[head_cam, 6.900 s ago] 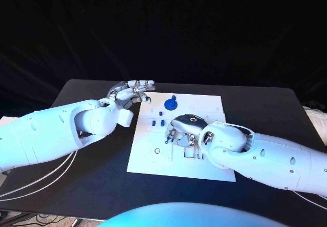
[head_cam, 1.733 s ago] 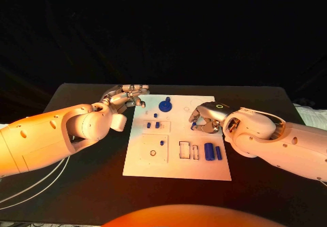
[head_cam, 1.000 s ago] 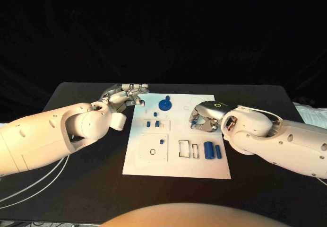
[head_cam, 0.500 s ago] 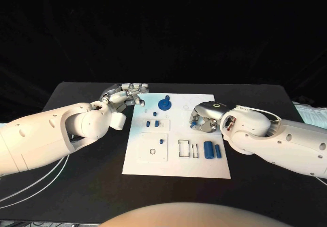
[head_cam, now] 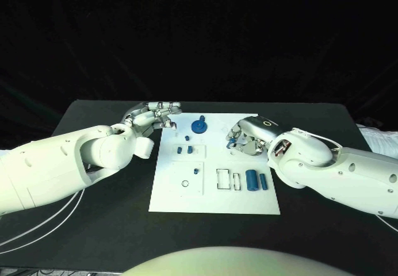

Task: Assemble the parts on the task board

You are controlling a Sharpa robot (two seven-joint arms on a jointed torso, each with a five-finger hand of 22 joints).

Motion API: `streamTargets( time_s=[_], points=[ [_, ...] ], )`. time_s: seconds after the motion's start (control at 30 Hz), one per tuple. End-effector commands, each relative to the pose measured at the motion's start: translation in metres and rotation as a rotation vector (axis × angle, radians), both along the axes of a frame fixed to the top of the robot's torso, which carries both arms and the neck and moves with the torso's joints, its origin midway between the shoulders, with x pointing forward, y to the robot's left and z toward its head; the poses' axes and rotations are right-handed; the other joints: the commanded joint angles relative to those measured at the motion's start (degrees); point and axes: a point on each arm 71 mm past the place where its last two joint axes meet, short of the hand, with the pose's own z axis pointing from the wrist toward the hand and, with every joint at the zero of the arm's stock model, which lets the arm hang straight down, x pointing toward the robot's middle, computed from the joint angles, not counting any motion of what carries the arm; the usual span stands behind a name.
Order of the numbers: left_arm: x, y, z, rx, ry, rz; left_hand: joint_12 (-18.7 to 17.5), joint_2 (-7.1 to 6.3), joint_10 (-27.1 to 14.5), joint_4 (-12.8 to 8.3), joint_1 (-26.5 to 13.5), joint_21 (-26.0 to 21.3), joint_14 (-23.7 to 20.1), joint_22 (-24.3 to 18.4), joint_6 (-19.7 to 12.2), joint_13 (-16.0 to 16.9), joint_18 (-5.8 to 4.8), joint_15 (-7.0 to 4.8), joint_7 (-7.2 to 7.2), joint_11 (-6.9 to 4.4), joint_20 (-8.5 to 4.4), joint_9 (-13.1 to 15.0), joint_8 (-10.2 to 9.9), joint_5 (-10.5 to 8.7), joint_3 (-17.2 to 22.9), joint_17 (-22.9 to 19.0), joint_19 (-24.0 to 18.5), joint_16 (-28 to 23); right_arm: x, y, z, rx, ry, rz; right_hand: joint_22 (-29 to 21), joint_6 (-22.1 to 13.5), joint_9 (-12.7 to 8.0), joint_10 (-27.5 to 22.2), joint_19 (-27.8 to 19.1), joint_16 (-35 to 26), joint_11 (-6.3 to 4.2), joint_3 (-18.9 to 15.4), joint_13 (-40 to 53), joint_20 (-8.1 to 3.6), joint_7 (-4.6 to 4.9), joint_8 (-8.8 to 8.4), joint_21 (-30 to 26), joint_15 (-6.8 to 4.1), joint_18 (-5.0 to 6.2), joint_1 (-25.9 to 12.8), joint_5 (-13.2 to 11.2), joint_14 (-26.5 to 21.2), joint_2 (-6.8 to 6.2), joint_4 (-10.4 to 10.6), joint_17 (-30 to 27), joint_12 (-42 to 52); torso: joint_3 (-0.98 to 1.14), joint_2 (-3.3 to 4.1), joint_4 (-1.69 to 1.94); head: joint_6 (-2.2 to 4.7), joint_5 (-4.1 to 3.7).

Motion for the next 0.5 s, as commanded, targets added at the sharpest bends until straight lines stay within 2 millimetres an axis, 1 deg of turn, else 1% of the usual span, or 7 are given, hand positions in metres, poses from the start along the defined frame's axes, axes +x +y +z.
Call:
streamTargets(
  time_s=[0.03, 0.1, 0.17, 0.3, 0.4, 0.5],
  points=[
    [0.0, -0.002, 0.0, -0.008, -0.009, -0.014, 0.36, 0.39, -0.43, -0.04, -0.1, -0.28, -0.44, -0.09, -0.59, 0.07, 1.03, 0.13, -0.01, -0.08, -0.01, -0.05, 0.22, -0.04, -0.25, -0.06, -0.29, 0.0, 0.0, 0.0, 0.009, 0.124, 0.006, 0.001, -0.23, 0.09, -0.06, 1.77, 0.29, -0.2, -1.58, 0.48, 0.1, -0.14, 0.22, 0.2, 0.04, -0.32, -0.95, -0.01, 0.47, 1.36, 0.48, -0.08, -0.28, -0.07, -0.06, -0.09, -0.03, 0.14, 0.0],
    [0.0, -0.001, 0.0, -0.007, -0.009, -0.013, 0.36, 0.39, -0.43, -0.04, -0.1, -0.28, -0.44, -0.09, -0.59, 0.07, 1.03, 0.13, -0.01, -0.08, -0.01, -0.05, 0.22, -0.04, -0.25, -0.06, -0.29, 0.0, -0.001, 0.001, 0.012, 0.128, 0.029, 0.009, -0.4, -0.17, -0.1, 1.64, 0.22, -0.34, -1.5, 0.55, 0.07, -0.18, 0.32, 0.08, -0.04, -0.27, -0.93, -0.16, 0.64, 1.32, 0.24, -0.16, -0.45, -0.24, -0.08, -0.04, -0.05, 0.21, 0.0],
    [0.0, -0.001, 0.0, -0.007, -0.01, -0.011, 0.39, 0.4, -0.44, -0.06, -0.07, -0.29, -0.45, -0.09, -0.6, 0.07, 1.03, 0.13, -0.01, -0.09, -0.01, -0.05, 0.24, -0.03, -0.24, -0.06, -0.29, 0.01, -0.003, 0.003, 0.013, 0.122, 0.049, 0.024, -0.59, -0.56, -0.18, 1.55, 0.12, -0.4, -1.42, 0.67, 0.06, -0.21, 0.44, -0.13, -0.15, -0.21, -0.91, -0.27, 1.06, 1.31, -0.01, -0.31, -0.46, -0.41, -0.1, -0.02, -0.09, 0.52, 0.17],
    [0.0, -0.001, 0.0, -0.007, -0.011, -0.01, 0.52, 0.48, -0.48, -0.17, 0.05, -0.31, -0.48, -0.11, -0.61, 0.1, 1.06, 0.11, -0.05, -0.12, -0.01, -0.03, 0.33, 0.03, -0.2, -0.09, -0.3, 0.04, -0.009, 0.015, 0.013, 0.115, 0.087, 0.067, -0.66, -0.69, -0.21, 1.52, 0.08, -0.43, -1.4, 0.71, 0.06, -0.22, 0.46, -0.21, -0.19, -0.19, -0.9, -0.31, 1.21, 1.3, -0.12, -0.38, -0.5, -0.47, -0.12, -0.06, -0.13, 0.47, 0.44],
    [0.0, -0.001, -0.001, -0.007, -0.008, -0.011, 0.52, 0.48, -0.48, -0.17, 0.05, -0.31, -0.48, -0.11, -0.61, 0.1, 1.06, 0.11, -0.05, -0.12, -0.01, -0.03, 0.33, 0.03, -0.2, -0.09, -0.3, 0.04, -0.02, 0.031, 0.01, 0.111, 0.102, 0.123, -0.68, -0.73, -0.22, 1.51, 0.06, -0.47, -1.4, 0.77, 0.06, -0.22, 0.46, -0.23, -0.2, -0.19, -0.9, -0.28, 1.29, 1.28, -0.12, -0.44, -0.55, -0.5, 0.0, 0.02, -0.01, 0.44, 0.56],
    [-0.001, -0.002, -0.004, -0.008, -0.003, -0.012, 0.52, 0.48, -0.48, -0.17, 0.05, -0.31, -0.48, -0.11, -0.61, 0.1, 1.06, 0.11, -0.05, -0.12, -0.01, -0.03, 0.33, 0.03, -0.2, -0.09, -0.3, 0.04, -0.033, 0.051, 0.007, 0.121, 0.112, 0.186, -0.68, -0.75, -0.22, 1.51, 0.05, -0.48, -1.4, 0.85, 0.07, -0.22, 0.47, -0.24, -0.2, -0.19, -0.9, -0.24, 1.37, 1.28, -0.1, -0.51, -0.55, -0.52, 0.01, 0.05, -0.06, 0.4, 0.71]
  ],
)
